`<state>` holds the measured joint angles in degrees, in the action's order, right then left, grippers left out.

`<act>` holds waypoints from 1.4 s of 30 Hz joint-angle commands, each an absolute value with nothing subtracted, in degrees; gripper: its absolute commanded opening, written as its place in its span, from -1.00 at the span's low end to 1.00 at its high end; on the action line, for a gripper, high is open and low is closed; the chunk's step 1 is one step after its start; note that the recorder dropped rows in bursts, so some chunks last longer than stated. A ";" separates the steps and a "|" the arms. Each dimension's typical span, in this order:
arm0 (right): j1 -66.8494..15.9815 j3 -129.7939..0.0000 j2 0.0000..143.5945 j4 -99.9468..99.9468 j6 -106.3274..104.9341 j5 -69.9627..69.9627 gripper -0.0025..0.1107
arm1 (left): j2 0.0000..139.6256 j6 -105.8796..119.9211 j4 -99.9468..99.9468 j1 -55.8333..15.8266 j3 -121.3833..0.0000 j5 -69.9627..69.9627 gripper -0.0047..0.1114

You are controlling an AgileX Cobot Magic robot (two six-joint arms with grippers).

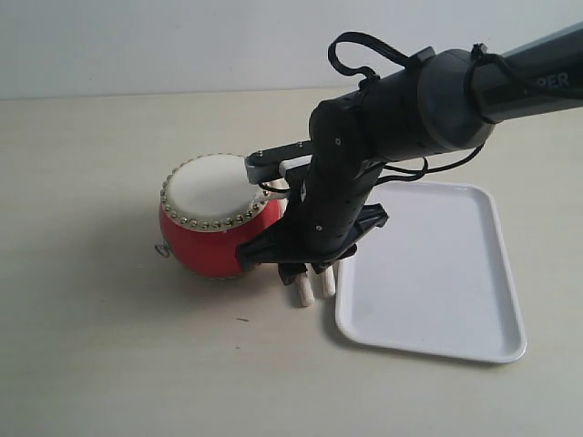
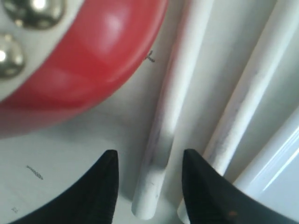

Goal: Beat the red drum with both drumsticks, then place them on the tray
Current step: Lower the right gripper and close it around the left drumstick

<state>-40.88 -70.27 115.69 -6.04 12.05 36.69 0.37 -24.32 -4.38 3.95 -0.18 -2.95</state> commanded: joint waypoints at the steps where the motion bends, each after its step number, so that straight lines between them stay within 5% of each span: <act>1: -41.01 -70.11 115.82 -6.02 12.12 35.98 -0.19 | 0.00 -24.45 -4.70 3.99 0.00 -2.80 -0.92; 42: -41.01 -70.11 116.87 -5.63 16.23 35.27 -0.19 | 0.00 -24.57 -4.93 3.99 0.00 -2.80 -0.92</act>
<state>-40.88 -70.27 116.91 -6.28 15.47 35.78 0.37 -24.32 -4.38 3.95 -0.18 -2.95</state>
